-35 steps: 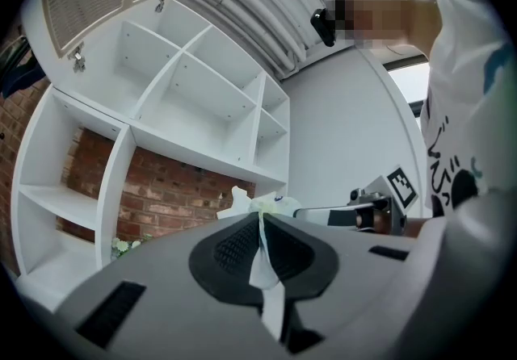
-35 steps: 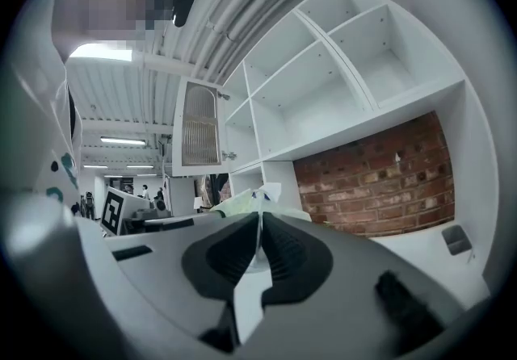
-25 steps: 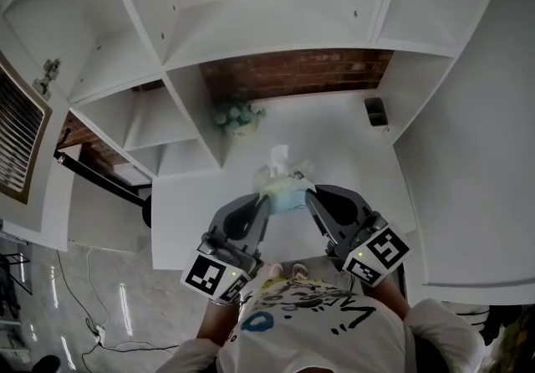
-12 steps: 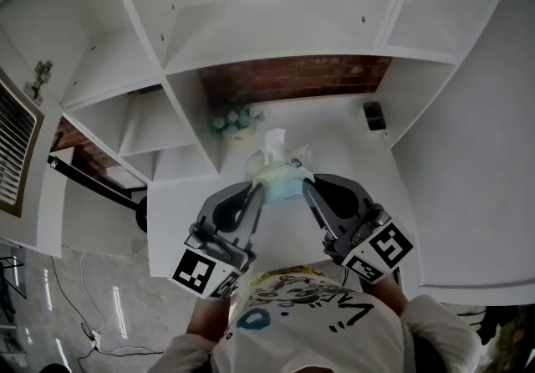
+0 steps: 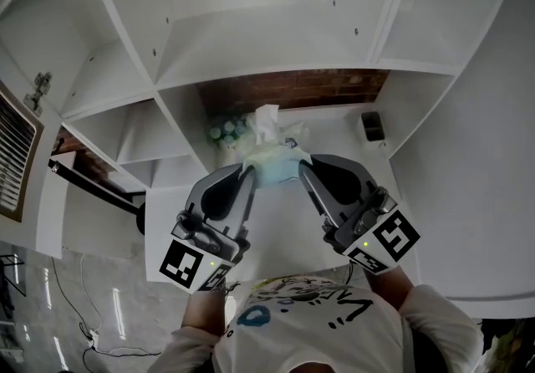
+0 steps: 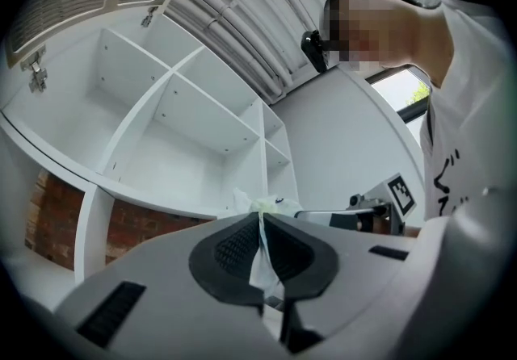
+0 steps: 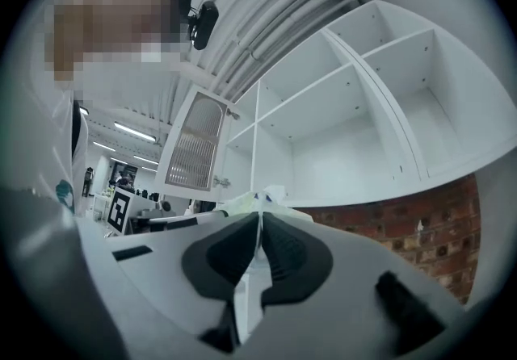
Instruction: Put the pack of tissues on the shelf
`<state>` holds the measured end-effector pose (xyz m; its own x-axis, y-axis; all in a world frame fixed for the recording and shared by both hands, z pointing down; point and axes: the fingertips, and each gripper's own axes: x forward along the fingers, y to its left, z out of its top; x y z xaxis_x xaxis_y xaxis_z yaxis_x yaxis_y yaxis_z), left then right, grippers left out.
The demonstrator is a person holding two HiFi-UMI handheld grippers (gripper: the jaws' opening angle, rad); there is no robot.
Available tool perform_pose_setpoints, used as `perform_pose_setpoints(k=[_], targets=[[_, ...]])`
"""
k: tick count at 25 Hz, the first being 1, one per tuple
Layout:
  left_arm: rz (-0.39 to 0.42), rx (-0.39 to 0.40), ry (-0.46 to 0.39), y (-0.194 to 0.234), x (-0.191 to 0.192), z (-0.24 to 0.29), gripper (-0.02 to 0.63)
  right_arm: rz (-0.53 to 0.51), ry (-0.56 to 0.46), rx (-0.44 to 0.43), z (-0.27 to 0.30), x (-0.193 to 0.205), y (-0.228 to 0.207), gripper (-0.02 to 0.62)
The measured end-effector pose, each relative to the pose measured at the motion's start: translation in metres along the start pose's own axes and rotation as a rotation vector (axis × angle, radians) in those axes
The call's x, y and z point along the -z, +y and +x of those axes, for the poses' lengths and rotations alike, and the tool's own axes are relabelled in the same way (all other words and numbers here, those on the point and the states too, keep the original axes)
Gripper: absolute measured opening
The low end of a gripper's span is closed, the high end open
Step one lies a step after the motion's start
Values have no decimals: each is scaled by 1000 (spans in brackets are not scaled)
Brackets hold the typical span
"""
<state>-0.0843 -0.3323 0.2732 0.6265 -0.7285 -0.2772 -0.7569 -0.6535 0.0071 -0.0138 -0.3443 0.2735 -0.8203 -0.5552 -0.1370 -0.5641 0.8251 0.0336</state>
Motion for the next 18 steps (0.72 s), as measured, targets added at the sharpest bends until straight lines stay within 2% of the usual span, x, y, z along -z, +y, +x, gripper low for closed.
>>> perform_pose_setpoints(k=[7, 18], targets=[[50, -1, -33, 9, -24, 17, 18, -56, -64, -21, 10, -27, -11, 32], [193, 10, -65, 22, -70, 49, 18, -136, -124, -9, 31, -76, -34, 32]])
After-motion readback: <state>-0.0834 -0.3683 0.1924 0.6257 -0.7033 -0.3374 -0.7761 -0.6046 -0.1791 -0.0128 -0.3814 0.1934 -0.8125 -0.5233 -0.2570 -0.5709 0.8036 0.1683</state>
